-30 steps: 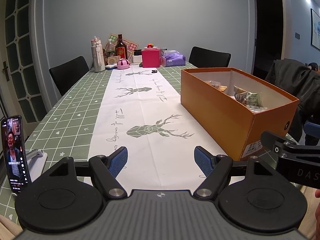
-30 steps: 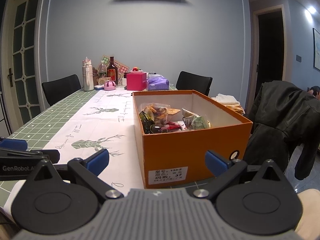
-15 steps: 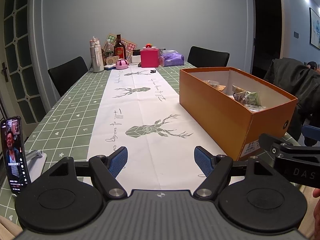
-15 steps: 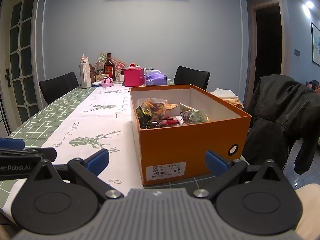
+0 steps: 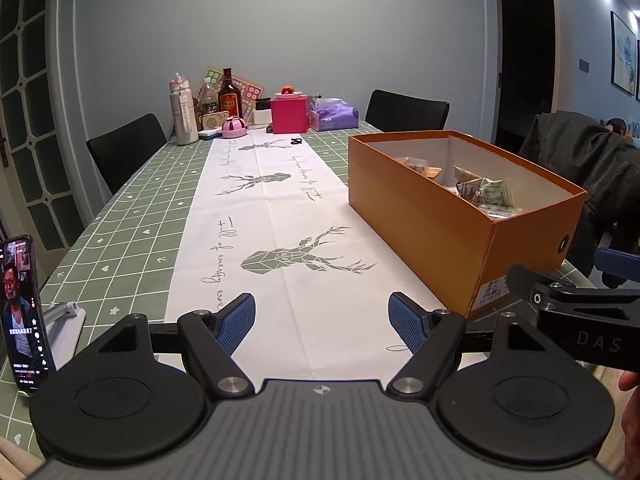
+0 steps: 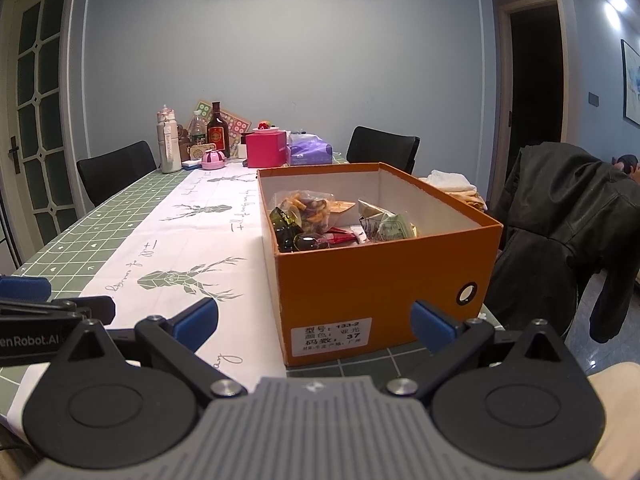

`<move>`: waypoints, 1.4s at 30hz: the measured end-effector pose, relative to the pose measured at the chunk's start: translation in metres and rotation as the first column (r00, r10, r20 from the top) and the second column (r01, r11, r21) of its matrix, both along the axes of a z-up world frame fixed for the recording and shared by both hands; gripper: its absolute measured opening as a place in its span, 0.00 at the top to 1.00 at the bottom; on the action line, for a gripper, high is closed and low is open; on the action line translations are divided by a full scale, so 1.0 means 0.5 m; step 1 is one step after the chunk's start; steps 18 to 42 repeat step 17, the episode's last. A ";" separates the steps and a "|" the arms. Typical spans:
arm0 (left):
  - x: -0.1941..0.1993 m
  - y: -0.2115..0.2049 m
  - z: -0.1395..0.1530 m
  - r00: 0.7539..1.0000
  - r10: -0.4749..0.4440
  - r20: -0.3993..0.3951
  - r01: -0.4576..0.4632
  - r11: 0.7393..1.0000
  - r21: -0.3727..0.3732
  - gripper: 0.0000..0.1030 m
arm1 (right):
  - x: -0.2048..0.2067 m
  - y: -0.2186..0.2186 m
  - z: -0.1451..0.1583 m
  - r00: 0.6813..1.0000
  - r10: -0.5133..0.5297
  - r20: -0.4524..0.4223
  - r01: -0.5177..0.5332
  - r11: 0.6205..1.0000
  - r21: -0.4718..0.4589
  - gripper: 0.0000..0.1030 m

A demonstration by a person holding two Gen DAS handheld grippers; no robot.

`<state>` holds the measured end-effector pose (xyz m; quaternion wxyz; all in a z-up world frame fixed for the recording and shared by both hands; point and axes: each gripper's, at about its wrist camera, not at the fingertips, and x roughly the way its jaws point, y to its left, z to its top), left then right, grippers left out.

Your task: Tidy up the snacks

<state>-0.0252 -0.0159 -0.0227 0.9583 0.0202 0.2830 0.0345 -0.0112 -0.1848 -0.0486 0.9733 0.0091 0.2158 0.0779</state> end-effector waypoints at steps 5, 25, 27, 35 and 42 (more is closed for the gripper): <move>0.006 -0.007 -0.006 1.000 -0.010 -0.015 0.010 1.000 0.009 0.14 | 0.004 -0.008 -0.005 1.000 -0.009 -0.021 0.010 1.000 0.015 0.03; 0.010 -0.006 -0.014 0.999 -0.022 -0.024 0.022 1.000 -0.001 0.13 | 0.006 -0.008 -0.009 1.000 -0.006 -0.030 0.006 1.000 0.015 0.03; 0.010 -0.006 -0.014 0.999 -0.022 -0.024 0.022 1.000 -0.001 0.13 | 0.006 -0.008 -0.009 1.000 -0.006 -0.030 0.006 1.000 0.015 0.03; 0.010 -0.006 -0.014 0.999 -0.022 -0.024 0.022 1.000 -0.001 0.13 | 0.006 -0.008 -0.009 1.000 -0.006 -0.030 0.006 1.000 0.015 0.03; 0.010 -0.006 -0.014 0.999 -0.022 -0.024 0.022 1.000 -0.001 0.13 | 0.006 -0.008 -0.009 1.000 -0.006 -0.030 0.006 1.000 0.015 0.03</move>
